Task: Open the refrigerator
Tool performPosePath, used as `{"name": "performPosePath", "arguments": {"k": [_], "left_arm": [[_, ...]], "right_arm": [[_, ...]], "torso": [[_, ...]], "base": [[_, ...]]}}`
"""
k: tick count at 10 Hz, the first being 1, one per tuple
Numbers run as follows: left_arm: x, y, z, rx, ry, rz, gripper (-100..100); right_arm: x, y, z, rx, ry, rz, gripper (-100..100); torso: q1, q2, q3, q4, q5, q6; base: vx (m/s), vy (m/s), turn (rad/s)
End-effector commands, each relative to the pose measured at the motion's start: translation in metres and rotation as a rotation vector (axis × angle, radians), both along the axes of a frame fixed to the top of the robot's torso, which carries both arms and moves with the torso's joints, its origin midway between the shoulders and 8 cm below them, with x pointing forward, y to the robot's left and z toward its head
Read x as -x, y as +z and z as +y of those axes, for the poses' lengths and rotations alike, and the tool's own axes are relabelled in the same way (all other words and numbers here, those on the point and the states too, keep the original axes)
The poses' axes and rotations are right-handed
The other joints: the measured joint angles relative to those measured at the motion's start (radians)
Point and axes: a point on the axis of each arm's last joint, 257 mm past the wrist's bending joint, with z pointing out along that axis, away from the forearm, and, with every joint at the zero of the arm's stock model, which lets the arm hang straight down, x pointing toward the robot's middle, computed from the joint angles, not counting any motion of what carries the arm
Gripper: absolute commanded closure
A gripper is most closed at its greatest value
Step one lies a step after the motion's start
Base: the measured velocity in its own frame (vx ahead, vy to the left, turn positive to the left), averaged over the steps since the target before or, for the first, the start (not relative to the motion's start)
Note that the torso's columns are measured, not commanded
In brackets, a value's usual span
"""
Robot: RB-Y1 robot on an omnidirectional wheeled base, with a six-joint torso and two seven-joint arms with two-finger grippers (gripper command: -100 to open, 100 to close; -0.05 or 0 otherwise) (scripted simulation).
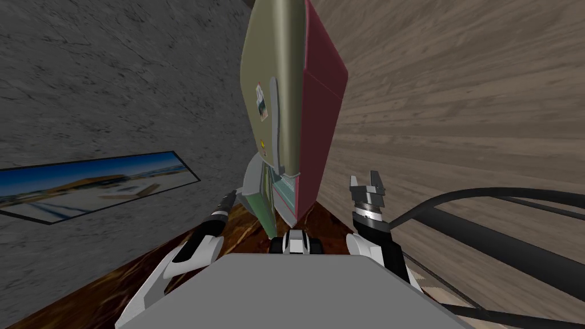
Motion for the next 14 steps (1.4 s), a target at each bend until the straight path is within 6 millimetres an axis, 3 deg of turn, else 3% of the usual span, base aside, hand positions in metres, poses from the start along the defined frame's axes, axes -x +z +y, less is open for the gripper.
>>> {"name": "performPosePath", "arguments": {"k": [1,4,6,14], "left_arm": [[-0.007,-0.011,-0.018,0.022,-0.054,0.018,100],[-0.012,-0.004,-0.023,0.014,-0.076,0.004,100],[-0.015,-0.004,-0.029,0.014,-0.098,0.005,100],[-0.022,-0.008,-0.054,0.016,-0.187,0.014,100]], "right_arm": [[0.000,0.000,0.000,0.000,0.000,0.000,0],[0.000,0.000,0.000,0.000,0.000,0.000,0],[0.000,0.000,0.000,0.000,0.000,0.000,0],[0.000,0.000,0.000,0.000,0.000,0.000,0]], "torso": [[0.004,0.000,0.000,0.001,-0.001,-0.007],[0.012,0.000,-0.001,0.004,-0.002,-0.015],[0.018,0.004,0.001,0.005,0.000,-0.006],[-0.005,0.009,0.005,0.000,-0.001,-0.008]], "base": [[-0.122,0.301,-0.109],[-0.058,0.173,-0.052],[-0.095,0.310,-0.070],[-0.060,0.234,-0.077]]}}
